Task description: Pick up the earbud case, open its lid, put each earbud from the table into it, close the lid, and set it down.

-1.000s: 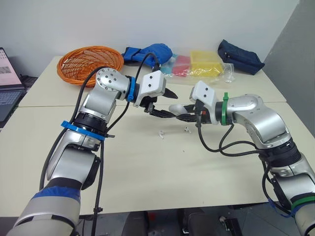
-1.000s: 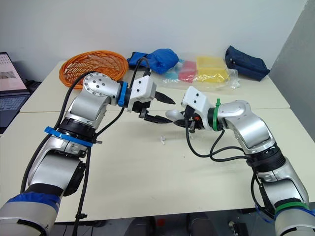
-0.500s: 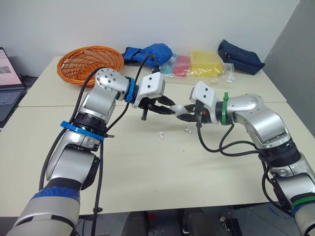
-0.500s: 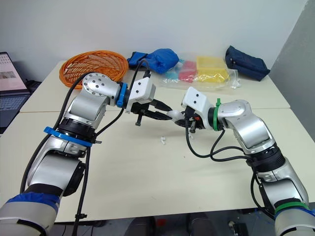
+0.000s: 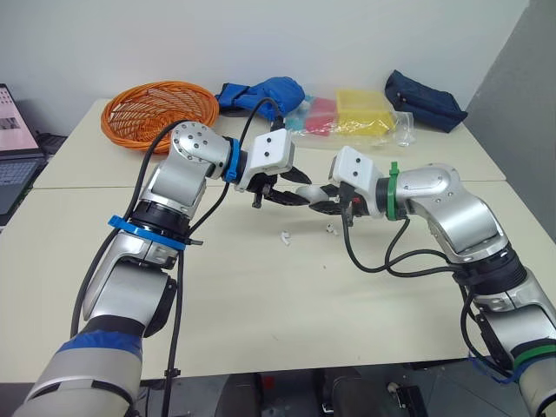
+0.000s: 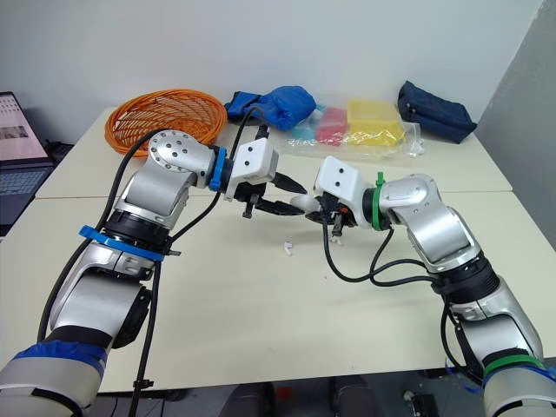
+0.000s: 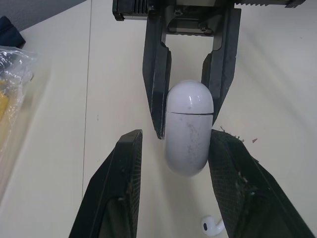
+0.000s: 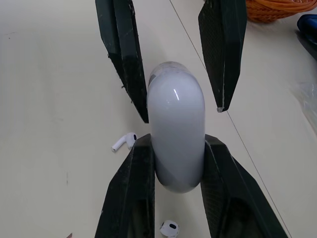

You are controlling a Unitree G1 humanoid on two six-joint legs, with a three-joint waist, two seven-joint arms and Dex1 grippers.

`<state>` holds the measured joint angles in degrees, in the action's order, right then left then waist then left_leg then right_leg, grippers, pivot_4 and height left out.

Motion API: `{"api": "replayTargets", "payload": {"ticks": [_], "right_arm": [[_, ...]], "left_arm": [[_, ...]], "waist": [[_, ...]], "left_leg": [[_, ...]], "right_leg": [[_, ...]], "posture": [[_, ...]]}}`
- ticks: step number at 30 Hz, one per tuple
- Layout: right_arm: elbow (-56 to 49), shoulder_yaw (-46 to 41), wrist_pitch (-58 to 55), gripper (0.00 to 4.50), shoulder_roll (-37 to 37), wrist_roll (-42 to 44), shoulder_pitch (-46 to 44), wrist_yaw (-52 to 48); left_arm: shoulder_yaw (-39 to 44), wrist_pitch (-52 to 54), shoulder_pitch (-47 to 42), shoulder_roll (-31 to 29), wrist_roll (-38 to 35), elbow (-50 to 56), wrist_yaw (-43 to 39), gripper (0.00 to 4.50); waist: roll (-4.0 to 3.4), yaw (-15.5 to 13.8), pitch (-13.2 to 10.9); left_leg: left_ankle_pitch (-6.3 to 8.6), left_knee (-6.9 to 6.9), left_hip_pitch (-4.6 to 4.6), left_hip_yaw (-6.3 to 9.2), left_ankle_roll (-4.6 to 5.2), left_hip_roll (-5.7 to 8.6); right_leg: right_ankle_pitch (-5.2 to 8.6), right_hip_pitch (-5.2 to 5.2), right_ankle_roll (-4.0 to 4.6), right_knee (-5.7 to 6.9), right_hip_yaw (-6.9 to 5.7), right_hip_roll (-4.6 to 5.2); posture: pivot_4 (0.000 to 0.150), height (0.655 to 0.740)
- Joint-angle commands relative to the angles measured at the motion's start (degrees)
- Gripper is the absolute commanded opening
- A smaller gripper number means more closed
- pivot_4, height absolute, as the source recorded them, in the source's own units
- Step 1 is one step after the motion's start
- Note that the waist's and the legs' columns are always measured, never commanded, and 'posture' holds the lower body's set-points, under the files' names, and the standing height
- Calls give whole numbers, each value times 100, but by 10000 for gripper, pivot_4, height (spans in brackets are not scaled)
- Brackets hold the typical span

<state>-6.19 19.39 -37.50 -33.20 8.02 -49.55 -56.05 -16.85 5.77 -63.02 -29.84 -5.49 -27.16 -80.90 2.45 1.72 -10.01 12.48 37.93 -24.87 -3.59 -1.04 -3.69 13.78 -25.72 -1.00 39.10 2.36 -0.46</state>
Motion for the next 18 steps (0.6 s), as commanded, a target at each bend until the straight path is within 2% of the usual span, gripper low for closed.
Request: {"api": "replayTargets", "payload": {"ticks": [1,9,12,14,18], "right_arm": [[-171,-95,96,8696,14,6,-137,-36],[-178,-91,106,8696,5,-25,-132,-49],[-148,-96,102,8696,24,-20,-143,-40],[-151,-99,93,8696,31,-16,-140,-37],[-165,-105,76,8696,33,-14,-128,-50]], "left_arm": [[72,67,-18,-45,-4,289,-33,20226],[71,223,26,-62,-34,450,-103,20226],[71,240,35,-57,-16,459,-114,14583],[67,237,50,-67,-13,482,-138,8973],[79,295,70,-84,-37,503,-181,7869]], "waist": [[0,0,0],[0,0,0],[0,0,0],[0,0,0],[0,0,0]], "left_leg": [[0,0,0,0,0,0],[0,0,0,0,0,0],[0,0,0,0,0,0],[0,0,0,0,0,0],[0,0,0,0,0,0]], "right_leg": [[0,0,0,0,0,0],[0,0,0,0,0,0],[0,0,0,0,0,0],[0,0,0,0,0,0],[0,0,0,0,0,0]], "posture": [[1500,7400],[1500,7400],[1500,7400],[1500,7400],[1500,7400]]}}
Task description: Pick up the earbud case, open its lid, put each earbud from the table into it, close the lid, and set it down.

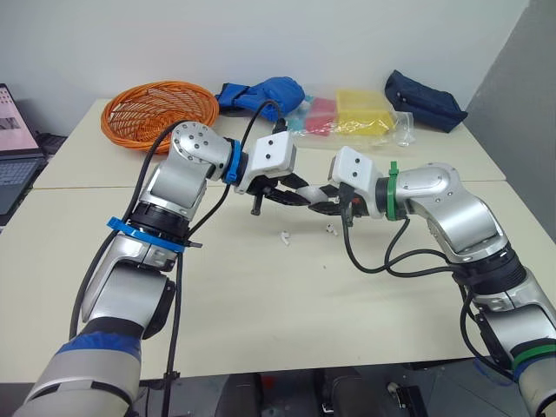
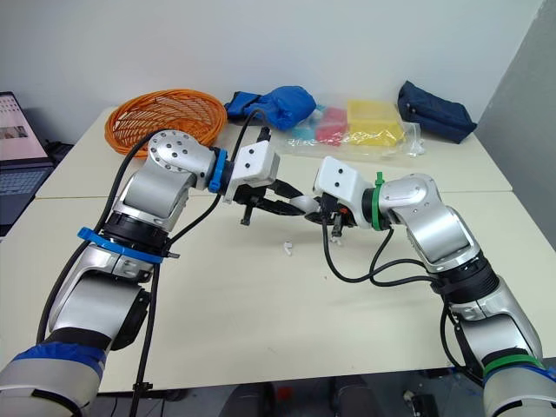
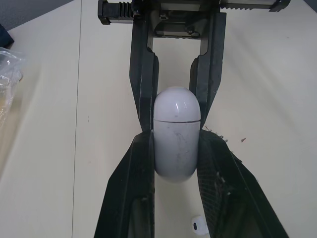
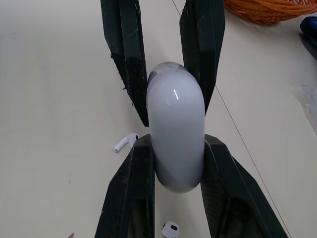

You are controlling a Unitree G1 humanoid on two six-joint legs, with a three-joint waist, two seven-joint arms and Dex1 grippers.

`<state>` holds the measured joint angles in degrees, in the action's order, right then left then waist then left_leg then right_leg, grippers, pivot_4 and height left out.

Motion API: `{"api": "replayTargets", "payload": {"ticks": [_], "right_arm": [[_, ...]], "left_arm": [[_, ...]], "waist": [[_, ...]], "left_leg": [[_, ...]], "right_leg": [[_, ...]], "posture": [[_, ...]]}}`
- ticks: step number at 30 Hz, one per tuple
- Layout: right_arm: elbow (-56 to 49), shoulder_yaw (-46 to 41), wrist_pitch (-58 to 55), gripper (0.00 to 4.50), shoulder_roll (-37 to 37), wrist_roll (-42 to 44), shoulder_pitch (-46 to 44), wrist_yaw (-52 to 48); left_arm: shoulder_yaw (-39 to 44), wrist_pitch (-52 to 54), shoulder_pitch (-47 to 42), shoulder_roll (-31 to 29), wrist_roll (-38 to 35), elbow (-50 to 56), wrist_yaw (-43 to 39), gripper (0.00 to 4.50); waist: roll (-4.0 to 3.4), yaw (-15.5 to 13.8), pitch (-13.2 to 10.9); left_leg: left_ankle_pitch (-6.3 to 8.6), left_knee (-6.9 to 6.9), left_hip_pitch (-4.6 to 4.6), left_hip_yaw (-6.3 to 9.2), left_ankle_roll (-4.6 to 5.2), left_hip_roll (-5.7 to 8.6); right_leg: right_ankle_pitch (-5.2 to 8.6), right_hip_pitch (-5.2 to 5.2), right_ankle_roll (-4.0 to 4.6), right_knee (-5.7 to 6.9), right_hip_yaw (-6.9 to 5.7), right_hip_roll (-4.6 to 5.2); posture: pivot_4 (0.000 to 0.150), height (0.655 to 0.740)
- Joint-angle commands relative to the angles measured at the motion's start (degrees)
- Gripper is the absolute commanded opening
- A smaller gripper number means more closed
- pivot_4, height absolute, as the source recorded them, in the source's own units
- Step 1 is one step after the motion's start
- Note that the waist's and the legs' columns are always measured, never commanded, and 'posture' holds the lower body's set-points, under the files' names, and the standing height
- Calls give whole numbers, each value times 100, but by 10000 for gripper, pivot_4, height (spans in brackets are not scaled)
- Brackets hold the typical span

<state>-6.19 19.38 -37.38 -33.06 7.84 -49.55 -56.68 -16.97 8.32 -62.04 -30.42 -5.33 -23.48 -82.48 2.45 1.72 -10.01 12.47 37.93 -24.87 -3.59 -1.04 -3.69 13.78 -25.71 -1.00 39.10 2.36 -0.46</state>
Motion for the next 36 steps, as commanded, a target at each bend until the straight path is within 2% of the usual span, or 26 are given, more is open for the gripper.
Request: {"api": "replayTargets", "payload": {"ticks": [1,17,21,28,36], "right_arm": [[-165,-107,60,8696,23,3,-131,12],[-65,-109,123,8696,26,-31,-149,-60],[-59,-342,-37,21392,-17,125,-136,-40],[-891,-1246,-786,44734,-177,841,158,178],[-1387,-1440,-934,44734,-12,1016,316,809]], "left_arm": [[93,42,-28,-28,-52,131,-24,7869],[148,275,68,6,-66,273,170,7869],[366,636,159,45,-293,244,310,7869],[1003,2138,850,114,-1187,694,685,7869],[1751,3527,1354,380,-2121,1244,1561,7869]], "waist": [[0,0,0],[0,0,0],[0,3,0],[-1,-1,0],[-1,3,0]], "left_leg": [[0,0,0,0,0,0],[0,1,0,1,0,0],[0,2,0,1,0,0],[0,2,1,10,0,-1],[0,7,11,18,0,0]], "right_leg": [[0,0,0,0,0,0],[0,0,0,1,0,0],[0,1,0,2,0,0],[0,4,0,3,-5,0],[1,18,-3,9,-11,1]], "posture": [[1500,7400],[1500,7400],[1500,7400],[1500,7400],[1500,7400]]}}
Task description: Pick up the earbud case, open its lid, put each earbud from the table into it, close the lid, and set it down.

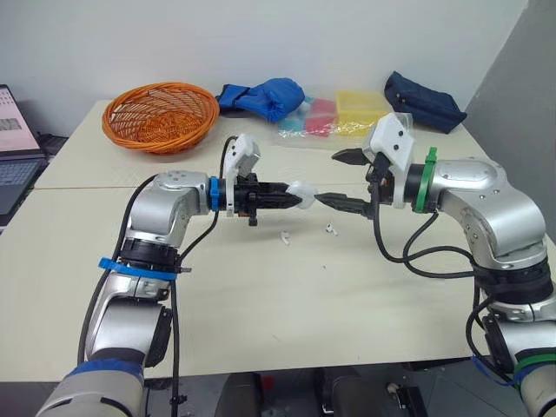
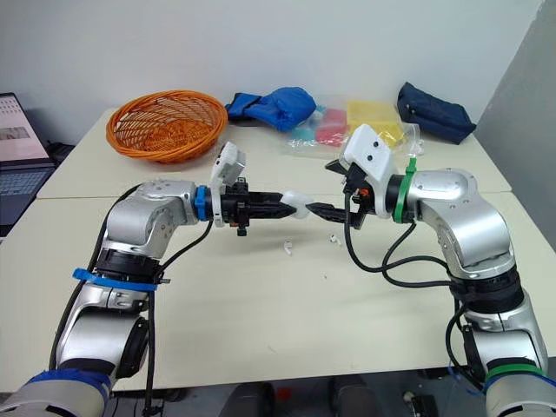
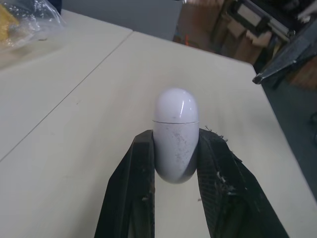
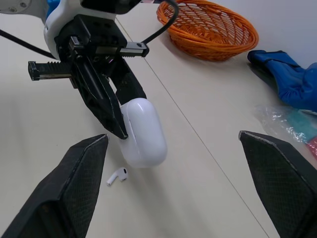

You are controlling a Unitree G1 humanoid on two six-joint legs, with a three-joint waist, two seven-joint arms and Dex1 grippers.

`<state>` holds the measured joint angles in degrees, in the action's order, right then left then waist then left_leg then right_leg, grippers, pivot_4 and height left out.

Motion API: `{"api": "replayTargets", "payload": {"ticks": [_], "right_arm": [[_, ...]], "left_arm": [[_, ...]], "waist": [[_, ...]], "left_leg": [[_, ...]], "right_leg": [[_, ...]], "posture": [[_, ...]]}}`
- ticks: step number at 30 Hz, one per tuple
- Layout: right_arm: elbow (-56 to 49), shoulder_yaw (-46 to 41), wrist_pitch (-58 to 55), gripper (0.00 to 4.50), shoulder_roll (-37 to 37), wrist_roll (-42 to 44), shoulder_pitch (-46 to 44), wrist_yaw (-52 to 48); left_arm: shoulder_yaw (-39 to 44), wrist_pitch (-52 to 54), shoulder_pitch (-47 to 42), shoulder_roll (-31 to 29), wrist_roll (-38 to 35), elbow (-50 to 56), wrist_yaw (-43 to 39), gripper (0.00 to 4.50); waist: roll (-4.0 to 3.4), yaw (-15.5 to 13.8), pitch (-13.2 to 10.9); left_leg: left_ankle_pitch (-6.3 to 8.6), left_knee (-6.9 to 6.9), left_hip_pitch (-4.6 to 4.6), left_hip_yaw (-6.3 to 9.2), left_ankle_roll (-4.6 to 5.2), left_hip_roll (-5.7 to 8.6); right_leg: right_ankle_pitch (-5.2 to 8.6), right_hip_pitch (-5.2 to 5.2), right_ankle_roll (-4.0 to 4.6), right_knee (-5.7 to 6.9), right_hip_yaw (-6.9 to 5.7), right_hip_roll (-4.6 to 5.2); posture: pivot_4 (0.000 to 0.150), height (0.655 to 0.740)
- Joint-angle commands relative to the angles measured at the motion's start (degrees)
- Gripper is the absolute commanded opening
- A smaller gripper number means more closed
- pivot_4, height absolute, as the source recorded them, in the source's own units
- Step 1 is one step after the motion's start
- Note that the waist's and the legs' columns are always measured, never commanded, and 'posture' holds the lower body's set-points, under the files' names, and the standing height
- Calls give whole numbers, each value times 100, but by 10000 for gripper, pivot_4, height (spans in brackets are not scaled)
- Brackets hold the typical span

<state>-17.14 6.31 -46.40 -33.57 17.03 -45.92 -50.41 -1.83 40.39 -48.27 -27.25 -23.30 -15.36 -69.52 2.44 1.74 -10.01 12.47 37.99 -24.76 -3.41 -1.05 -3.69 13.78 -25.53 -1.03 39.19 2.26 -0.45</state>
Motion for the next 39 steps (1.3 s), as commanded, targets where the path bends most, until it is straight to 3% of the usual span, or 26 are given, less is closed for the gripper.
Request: {"api": "replayTargets", "payload": {"ticks": [1,12,39], "right_arm": [[-313,-60,-7,44734,77,71,-27,242],[240,350,437,44734,190,-241,-96,464],[867,109,654,44734,-3,-306,-453,570]], "left_arm": [[209,355,47,75,-364,551,308,7869],[117,611,72,86,-675,944,485,7869],[-9,563,260,-29,-793,1218,450,7869]], "waist": [[0,-2,0],[0,-4,0],[0,-5,0]], "left_leg": [[0,1,0,2,0,0],[0,1,2,0,0,2],[0,-2,2,0,0,2]], "right_leg": [[0,1,0,0,1,0],[-3,6,2,-4,1,2],[-3,6,3,-11,1,2]], "posture": [[1500,7400],[1500,7400],[1500,7400]]}}
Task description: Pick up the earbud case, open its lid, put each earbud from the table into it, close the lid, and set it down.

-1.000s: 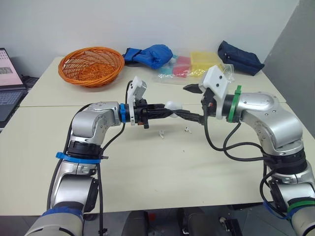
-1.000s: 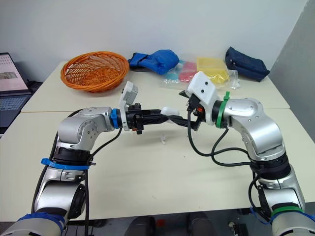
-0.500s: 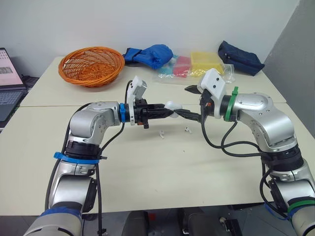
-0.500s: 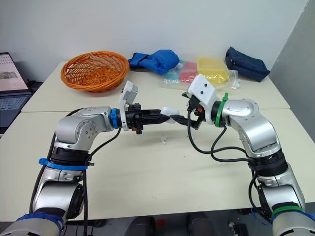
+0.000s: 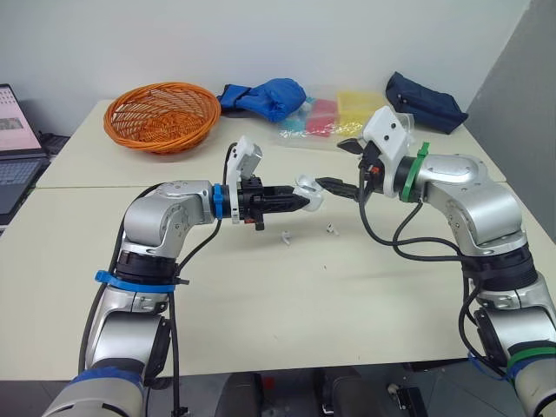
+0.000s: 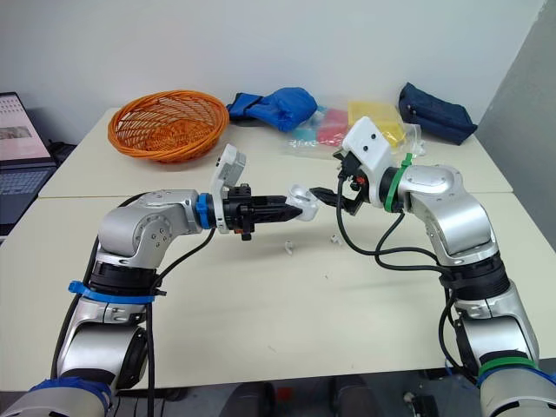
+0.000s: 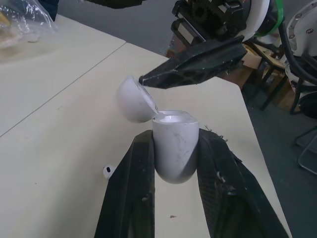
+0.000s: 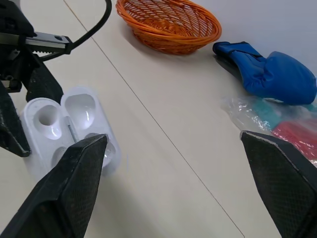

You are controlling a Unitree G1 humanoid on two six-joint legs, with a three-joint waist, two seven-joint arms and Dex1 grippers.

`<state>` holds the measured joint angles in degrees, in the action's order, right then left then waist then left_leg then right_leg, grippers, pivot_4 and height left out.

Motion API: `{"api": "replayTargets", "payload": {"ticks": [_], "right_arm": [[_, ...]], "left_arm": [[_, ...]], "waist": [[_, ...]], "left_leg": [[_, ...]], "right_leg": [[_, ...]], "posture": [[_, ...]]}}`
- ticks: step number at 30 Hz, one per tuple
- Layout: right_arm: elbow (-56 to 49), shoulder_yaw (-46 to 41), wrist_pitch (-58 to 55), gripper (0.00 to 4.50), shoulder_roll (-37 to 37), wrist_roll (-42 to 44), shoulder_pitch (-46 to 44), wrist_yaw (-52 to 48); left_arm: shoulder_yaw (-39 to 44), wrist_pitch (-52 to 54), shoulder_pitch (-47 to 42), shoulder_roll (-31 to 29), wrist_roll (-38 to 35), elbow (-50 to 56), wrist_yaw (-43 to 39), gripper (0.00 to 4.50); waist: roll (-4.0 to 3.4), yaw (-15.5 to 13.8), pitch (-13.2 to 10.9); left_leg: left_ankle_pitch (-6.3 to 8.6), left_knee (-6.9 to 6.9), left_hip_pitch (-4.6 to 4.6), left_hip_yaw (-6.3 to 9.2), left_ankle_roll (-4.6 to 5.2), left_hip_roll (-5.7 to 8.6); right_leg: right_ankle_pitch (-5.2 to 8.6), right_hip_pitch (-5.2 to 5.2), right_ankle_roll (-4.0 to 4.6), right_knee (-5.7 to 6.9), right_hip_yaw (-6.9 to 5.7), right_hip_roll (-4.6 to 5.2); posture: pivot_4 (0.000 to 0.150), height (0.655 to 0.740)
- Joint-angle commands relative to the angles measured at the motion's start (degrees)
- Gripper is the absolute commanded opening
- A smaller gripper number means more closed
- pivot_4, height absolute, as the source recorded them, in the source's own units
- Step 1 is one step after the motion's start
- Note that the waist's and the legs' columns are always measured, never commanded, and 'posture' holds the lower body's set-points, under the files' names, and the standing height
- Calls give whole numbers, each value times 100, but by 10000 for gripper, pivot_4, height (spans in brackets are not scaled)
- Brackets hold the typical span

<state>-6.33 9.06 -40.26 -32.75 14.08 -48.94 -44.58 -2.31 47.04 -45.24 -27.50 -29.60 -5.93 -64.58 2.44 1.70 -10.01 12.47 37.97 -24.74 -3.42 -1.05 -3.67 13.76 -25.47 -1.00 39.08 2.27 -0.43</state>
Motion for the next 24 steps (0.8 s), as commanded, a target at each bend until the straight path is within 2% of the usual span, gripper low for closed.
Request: {"api": "replayTargets", "payload": {"ticks": [1,5,10,12,14,19,24], "right_arm": [[-396,-185,-131,44734,-113,109,-124,-56],[-1180,-514,-1259,44734,-326,927,-83,-303],[-1242,-1049,-2555,44734,-343,1776,-174,-219],[-1163,-936,-2674,44734,-649,1812,135,-387],[-1033,-860,-2550,44734,-544,1659,446,-110],[-1004,-503,-1683,44734,414,1179,1126,720],[-414,36,-128,44734,1880,518,1809,1581]], "left_arm": [[49,-111,-31,-7,-160,276,-29,7869],[121,-304,36,-114,-74,204,-21,7869],[248,-754,104,-283,63,30,11,7869],[424,-1057,184,-391,96,-45,76,7869],[601,-1312,311,-496,132,-45,177,7869],[1353,-1966,723,-498,63,124,747,7869],[1718,-1825,1310,-394,-95,854,1471,7869]], "waist": [[0,0,0],[0,1,0],[0,1,0],[0,-2,0],[5,3,3],[1,35,1],[5,18,4]], "left_leg": [[0,0,0,-1,0,0],[0,-2,0,2,0,-1],[0,0,2,2,0,-1],[0,0,6,3,0,-1],[0,0,7,3,0,-1],[0,-5,12,3,0,-3],[0,-5,9,8,0,-7]], "right_leg": [[0,0,0,-1,1,0],[0,0,0,0,-1,0],[-1,3,1,0,-1,1],[0,8,0,0,-2,2],[0,11,-1,-5,-3,3],[4,9,-6,-2,5,-1],[3,13,-7,-5,3,1]], "posture": [[1500,7400],[1500,7400],[1500,7400],[1500,7400],[1500,7400],[1500,7400],[1500,7400]]}}
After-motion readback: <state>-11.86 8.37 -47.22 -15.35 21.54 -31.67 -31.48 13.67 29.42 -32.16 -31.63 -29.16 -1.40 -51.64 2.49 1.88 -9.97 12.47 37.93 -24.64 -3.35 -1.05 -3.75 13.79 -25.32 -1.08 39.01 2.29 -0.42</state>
